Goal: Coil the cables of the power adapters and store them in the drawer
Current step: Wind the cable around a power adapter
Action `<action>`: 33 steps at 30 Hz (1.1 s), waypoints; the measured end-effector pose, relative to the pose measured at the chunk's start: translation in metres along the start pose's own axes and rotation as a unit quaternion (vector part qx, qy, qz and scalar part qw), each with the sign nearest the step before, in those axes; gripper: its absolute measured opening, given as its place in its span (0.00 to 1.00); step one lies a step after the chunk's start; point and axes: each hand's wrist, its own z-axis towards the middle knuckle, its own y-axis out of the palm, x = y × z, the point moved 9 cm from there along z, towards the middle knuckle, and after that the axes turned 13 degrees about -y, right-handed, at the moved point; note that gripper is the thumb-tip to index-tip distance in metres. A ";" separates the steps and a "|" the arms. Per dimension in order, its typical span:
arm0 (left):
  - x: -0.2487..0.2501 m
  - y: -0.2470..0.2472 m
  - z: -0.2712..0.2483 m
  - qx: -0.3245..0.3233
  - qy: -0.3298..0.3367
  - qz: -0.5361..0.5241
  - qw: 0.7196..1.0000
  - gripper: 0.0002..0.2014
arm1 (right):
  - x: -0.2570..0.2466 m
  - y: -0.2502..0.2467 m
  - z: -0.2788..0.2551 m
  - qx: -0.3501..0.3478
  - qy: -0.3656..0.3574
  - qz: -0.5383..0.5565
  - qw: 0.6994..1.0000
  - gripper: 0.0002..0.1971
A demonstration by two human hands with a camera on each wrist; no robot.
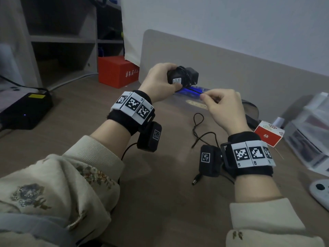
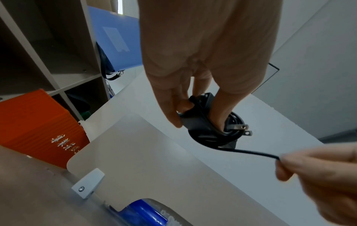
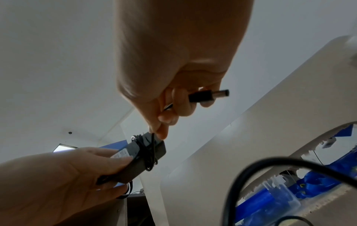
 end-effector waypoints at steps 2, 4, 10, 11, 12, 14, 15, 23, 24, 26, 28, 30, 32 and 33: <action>-0.002 0.001 0.000 0.003 0.000 0.036 0.999 0.23 | -0.003 -0.008 0.001 0.028 -0.009 -0.009 1.000 0.11; -0.004 0.002 -0.001 0.001 -0.008 0.056 0.998 0.25 | -0.007 -0.017 0.003 0.060 -0.021 -0.014 0.998 0.13; 0.006 0.013 -0.007 -0.022 0.033 0.090 0.995 0.24 | -0.012 -0.023 0.005 0.088 -0.041 -0.004 0.995 0.14; 0.008 0.015 -0.009 -0.027 0.041 0.096 0.994 0.24 | -0.012 -0.024 0.005 0.088 -0.041 -0.001 0.995 0.14; 0.011 0.017 -0.010 -0.031 0.050 0.103 0.993 0.23 | -0.013 -0.024 0.006 0.089 -0.042 0.002 0.995 0.14; 0.016 0.021 -0.013 -0.039 0.069 0.123 0.989 0.23 | -0.012 -0.026 0.006 0.099 -0.043 0.005 0.994 0.14; 0.018 0.023 -0.014 -0.044 0.077 0.134 0.987 0.23 | -0.012 -0.026 0.006 0.103 -0.043 0.006 0.994 0.13; -0.007 0.020 -0.005 -0.039 -0.041 0.074 0.996 0.18 | -0.008 -0.038 0.003 0.136 -0.029 0.019 0.990 0.12; -0.010 0.018 -0.003 -0.033 -0.058 0.062 0.996 0.18 | -0.008 -0.038 0.003 0.138 -0.030 0.017 0.990 0.12; -0.015 0.015 -0.002 -0.026 -0.080 0.047 0.995 0.17 | -0.008 -0.037 0.003 0.141 -0.031 0.019 0.989 0.12; -0.017 0.015 -0.002 -0.028 -0.092 0.044 0.994 0.16 | -0.010 -0.035 0.004 0.139 -0.038 0.024 0.989 0.13; -0.016 0.015 -0.002 -0.032 -0.092 0.047 0.994 0.16 | -0.013 -0.033 0.005 0.134 -0.051 0.027 0.989 0.13; -0.013 0.018 -0.004 -0.038 -0.081 0.062 0.994 0.18 | -0.014 -0.032 0.005 0.131 -0.057 0.028 0.989 0.12; -0.011 0.019 -0.004 -0.041 -0.073 0.073 0.994 0.20 | -0.014 -0.032 0.005 0.131 -0.057 0.029 0.989 0.12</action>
